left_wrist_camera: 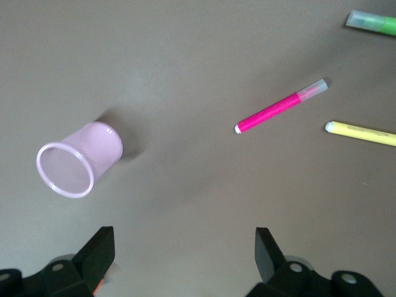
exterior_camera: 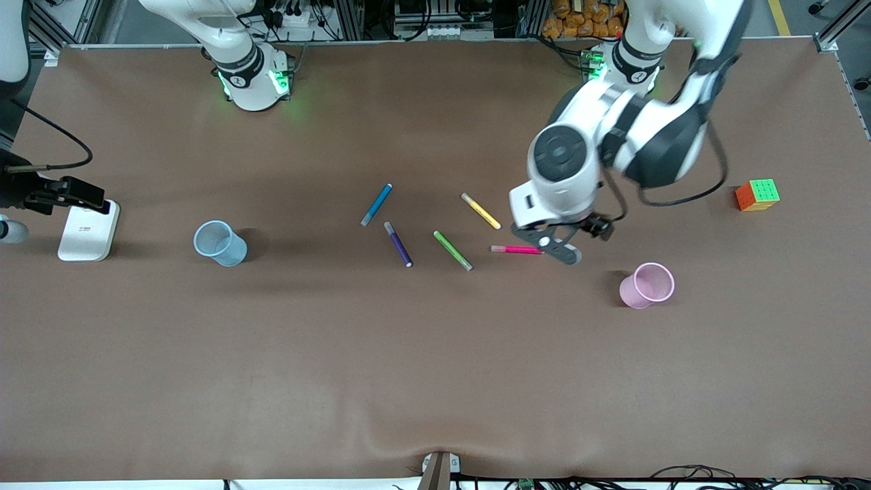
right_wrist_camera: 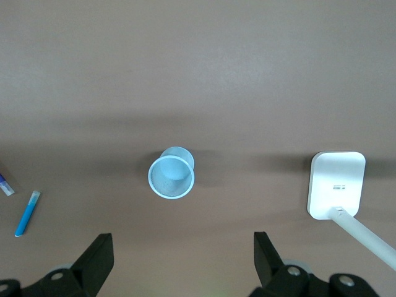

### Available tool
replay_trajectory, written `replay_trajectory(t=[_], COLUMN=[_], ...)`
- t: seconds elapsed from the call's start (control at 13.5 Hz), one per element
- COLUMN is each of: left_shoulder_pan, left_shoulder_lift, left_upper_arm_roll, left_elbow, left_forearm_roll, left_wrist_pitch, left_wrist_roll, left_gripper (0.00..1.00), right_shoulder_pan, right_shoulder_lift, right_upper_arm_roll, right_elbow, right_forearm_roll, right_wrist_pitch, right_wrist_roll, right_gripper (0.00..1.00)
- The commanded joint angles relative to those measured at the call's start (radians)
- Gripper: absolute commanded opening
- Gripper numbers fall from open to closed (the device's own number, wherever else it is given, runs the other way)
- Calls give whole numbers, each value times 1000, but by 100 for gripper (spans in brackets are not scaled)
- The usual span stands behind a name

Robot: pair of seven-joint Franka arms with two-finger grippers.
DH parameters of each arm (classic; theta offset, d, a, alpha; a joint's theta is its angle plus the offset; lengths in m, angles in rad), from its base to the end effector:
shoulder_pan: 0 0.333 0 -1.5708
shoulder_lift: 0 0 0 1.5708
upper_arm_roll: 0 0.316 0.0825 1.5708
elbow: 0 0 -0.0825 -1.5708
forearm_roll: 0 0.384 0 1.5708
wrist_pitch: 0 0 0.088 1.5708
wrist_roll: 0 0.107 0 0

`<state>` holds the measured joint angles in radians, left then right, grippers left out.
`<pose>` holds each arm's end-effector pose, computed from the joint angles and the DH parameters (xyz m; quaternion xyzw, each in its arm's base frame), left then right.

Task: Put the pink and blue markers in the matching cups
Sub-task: 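Move the left gripper over the pink marker and lower it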

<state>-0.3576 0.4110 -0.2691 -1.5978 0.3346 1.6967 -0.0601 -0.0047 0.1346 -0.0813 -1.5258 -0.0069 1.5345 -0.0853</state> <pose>0.5448 -0.3323 0.3823 -0.9317 0.3155 0.1009 0.1493 0.5858 -0.0483 0.5659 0.9980 -0.0002 -0.0632 0.0035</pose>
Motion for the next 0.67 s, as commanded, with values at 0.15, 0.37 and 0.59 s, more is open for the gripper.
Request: replay_trajectory(t=[0.15,0.37,0.59], left_shoulder_pan=[-112,-129,-167], left_shoulder_lift=[123,195,258], left_upper_arm_roll=[4,4,4], left_elbow=[29,30,32], left_forearm_roll=[165,214,279], left_wrist_pitch=[35,81,133], left_wrist_roll=[-3,3,20], left_gripper=[100,100,100], right_shoulder_pan=[-14,3,31], right_shoulder_lift=[114,117,117], right_upper_arm_roll=[6,8,11], right_elbow=[46,41,6], right_forearm_roll=[-28,-13,14], right_wrist_pitch=[-8,-20,-43], right_wrist_roll=[6,47,186], right_gripper=[100,100,100])
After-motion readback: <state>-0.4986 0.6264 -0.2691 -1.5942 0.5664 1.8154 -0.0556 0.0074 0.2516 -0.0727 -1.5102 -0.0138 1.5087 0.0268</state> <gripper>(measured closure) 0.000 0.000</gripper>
